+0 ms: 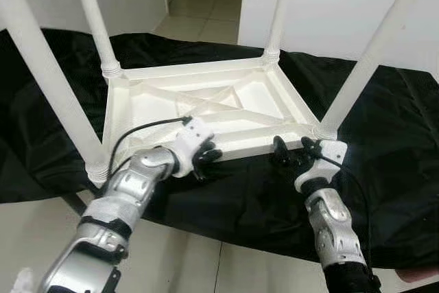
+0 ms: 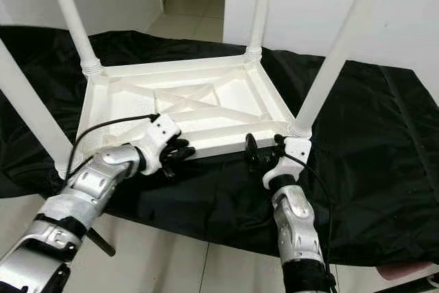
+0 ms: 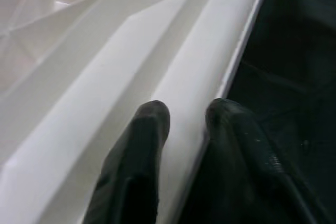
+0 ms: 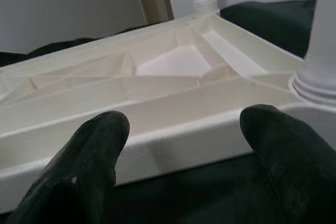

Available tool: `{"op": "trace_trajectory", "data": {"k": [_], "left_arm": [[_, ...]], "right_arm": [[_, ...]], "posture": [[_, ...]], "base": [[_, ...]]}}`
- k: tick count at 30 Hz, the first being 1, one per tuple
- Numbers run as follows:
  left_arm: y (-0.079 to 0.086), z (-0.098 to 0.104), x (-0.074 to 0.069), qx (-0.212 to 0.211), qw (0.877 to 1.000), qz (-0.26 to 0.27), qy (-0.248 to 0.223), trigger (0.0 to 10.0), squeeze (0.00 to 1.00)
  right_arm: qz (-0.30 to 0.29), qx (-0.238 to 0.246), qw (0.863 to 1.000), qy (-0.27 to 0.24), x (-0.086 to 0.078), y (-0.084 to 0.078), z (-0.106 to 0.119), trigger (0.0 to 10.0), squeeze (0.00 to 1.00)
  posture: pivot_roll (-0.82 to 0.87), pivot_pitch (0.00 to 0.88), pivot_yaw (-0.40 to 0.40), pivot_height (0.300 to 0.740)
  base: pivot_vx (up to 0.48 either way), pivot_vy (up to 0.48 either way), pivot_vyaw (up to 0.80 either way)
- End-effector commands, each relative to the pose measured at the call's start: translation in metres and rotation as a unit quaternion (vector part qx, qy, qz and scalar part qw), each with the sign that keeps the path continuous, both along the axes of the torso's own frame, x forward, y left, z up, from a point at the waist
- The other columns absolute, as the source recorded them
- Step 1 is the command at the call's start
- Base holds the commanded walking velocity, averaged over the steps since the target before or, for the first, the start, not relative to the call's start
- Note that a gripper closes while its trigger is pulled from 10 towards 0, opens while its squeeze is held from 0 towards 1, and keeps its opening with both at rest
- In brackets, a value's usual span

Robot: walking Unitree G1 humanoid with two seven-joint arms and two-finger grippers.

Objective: Building children table

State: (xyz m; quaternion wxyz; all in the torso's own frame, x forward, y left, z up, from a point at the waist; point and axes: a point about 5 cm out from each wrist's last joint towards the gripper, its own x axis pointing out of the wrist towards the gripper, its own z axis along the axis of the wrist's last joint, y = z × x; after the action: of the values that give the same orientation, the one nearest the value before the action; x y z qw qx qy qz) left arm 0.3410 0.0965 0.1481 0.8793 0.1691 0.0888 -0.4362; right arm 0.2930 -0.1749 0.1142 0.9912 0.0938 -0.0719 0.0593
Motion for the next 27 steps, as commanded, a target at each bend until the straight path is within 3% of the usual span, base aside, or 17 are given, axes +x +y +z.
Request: {"op": "trace_trajectory", "data": {"k": [1, 6, 15, 19, 22, 25, 26, 27], "left_arm": [[0.006, -0.007, -0.005, 0.006, 1.0, -0.009, 0.023, 10.0, 0.0], [0.009, -0.008, -0.007, 0.003, 1.0, -0.007, 0.03, 10.0, 0.0], [0.031, -0.026, -0.016, 0.054, 0.997, -0.002, 0.062, 10.0, 0.0], [0.032, -0.027, -0.015, 0.058, 0.996, 0.001, 0.061, 10.0, 0.0], [0.04, -0.034, -0.009, 0.095, 0.993, 0.04, 0.062, 10.0, 0.0], [0.041, -0.035, -0.008, 0.099, 0.992, 0.045, 0.064, 10.0, 0.0], [0.039, -0.035, -0.01, 0.099, 0.992, 0.036, 0.066, 7.7, 0.0], [0.037, -0.036, -0.011, 0.097, 0.993, 0.028, 0.069, 4.2, 0.0]], "right_arm": [[0.005, 0.002, 1.0, -0.006, -0.002, 0.004, 0.0, 10.0, 0.0], [0.005, 0.002, 1.0, -0.003, -0.003, 0.004, -0.001, 10.0, 0.0], [0.007, -0.005, 1.0, 0.003, -0.002, -0.001, -0.003, 10.0, 0.0], [0.007, -0.006, 1.0, 0.003, -0.002, -0.001, -0.003, 10.0, 0.0], [0.011, -0.009, 1.0, 0.004, -0.002, 0.0, -0.003, 10.0, 0.0], [0.013, -0.01, 1.0, 0.005, -0.002, 0.001, -0.003, 10.0, 0.0], [0.014, -0.011, 1.0, 0.005, -0.001, 0.001, -0.003, 10.0, 0.0], [0.015, -0.011, 1.0, 0.006, -0.001, 0.001, -0.003, 10.0, 0.0]], "posture": [[-0.02, 0.017, -0.01, 0.74], [-0.02, 0.014, -0.01, 0.74], [-0.01, 0.003, -0.026, 0.74], [-0.01, 0.003, -0.026, 0.74], [-0.02, 0.0, -0.033, 0.74], [-0.02, 0.0, -0.033, 0.74], [-0.02, 0.0, -0.034, 0.74], [-0.02, 0.0, -0.032, 0.74]], "base": [[0.0, 0.0, 0.0], [0.0, 0.0, 0.0], [0.0, 0.0, 0.0], [0.0, 0.0, 0.0], [0.0, 0.0, 0.0], [0.0, 0.0, 0.0], [0.0, 0.0, 0.0], [0.0, 0.0, 0.0]]}}
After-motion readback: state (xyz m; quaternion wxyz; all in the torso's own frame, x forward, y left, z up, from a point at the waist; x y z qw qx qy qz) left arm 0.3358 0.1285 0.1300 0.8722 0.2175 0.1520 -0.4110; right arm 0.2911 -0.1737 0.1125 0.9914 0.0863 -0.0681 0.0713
